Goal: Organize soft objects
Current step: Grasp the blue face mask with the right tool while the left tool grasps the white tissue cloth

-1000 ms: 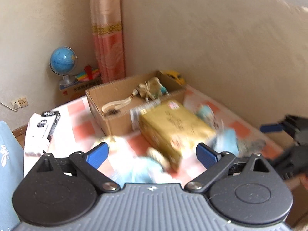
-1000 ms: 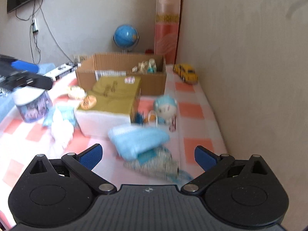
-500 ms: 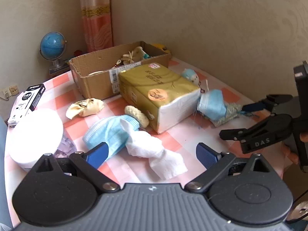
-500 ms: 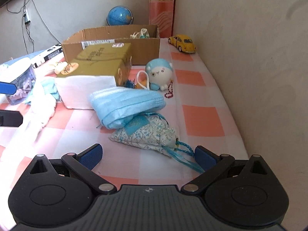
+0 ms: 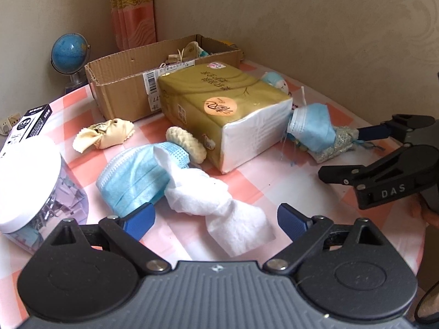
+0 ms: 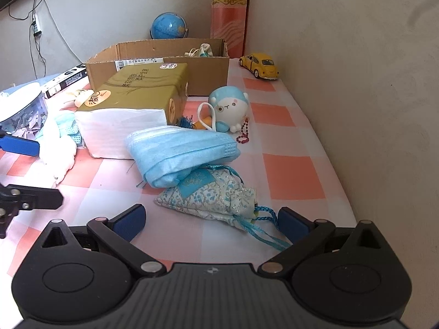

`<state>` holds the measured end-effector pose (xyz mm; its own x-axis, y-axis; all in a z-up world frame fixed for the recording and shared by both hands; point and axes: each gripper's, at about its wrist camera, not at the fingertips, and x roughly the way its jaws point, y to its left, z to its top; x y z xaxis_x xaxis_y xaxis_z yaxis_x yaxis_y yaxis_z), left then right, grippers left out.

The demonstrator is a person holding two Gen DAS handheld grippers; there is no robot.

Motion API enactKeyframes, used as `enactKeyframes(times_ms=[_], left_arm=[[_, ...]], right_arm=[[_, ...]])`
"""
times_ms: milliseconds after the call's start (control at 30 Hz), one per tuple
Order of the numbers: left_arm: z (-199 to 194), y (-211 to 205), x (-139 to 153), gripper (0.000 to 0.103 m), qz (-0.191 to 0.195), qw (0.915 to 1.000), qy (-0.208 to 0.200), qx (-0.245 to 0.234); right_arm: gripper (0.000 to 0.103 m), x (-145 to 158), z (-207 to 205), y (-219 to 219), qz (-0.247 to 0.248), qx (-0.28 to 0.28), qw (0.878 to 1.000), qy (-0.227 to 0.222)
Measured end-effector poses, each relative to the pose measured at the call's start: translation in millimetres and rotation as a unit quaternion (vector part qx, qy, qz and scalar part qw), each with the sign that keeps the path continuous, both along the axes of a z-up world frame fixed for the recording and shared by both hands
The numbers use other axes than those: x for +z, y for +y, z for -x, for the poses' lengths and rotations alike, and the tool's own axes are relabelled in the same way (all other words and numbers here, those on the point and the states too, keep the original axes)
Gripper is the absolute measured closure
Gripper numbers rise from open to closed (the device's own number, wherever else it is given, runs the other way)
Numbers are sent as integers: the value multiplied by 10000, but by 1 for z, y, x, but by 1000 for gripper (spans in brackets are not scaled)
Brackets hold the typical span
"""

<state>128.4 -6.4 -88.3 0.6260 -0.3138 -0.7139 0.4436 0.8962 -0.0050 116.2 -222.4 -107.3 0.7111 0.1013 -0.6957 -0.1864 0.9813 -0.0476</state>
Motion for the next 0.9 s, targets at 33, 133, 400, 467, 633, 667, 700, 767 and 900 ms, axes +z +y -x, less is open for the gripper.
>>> enactKeyframes(times_ms=[33,133,400,467,633,667,700,767,900], left_arm=[[-1,0,-1,9,16,10000,-8,22],[-5,-3,-4,17,2,9999,-27,107],[-8,-6,-2,58,74,9998,-51,179],[-6,-5,-1,58,96,9997,-25,240],[0,0,0,59,221,9991,80,358],[1,1,1,59,242,9990,86,378],[2,2,1,59,260,9988,93,395],[2,2,1,59,303,9987,133,397],[2,2,2,59,342,9986,137,386]], right_arm=[[0,0,0,0,-1,0,10000,-11],[0,0,1,-1,-8,8,10000,-37],[0,0,1,0,0,8,10000,-21],[0,2,0,0,20,31,10000,25],[0,10,2,4,20,257,9996,-72],[0,12,2,4,-13,308,9994,-127],[0,15,2,5,-42,376,9991,-184],[0,20,-2,7,-53,515,9983,-279],[0,22,-17,13,14,705,9968,-363]])
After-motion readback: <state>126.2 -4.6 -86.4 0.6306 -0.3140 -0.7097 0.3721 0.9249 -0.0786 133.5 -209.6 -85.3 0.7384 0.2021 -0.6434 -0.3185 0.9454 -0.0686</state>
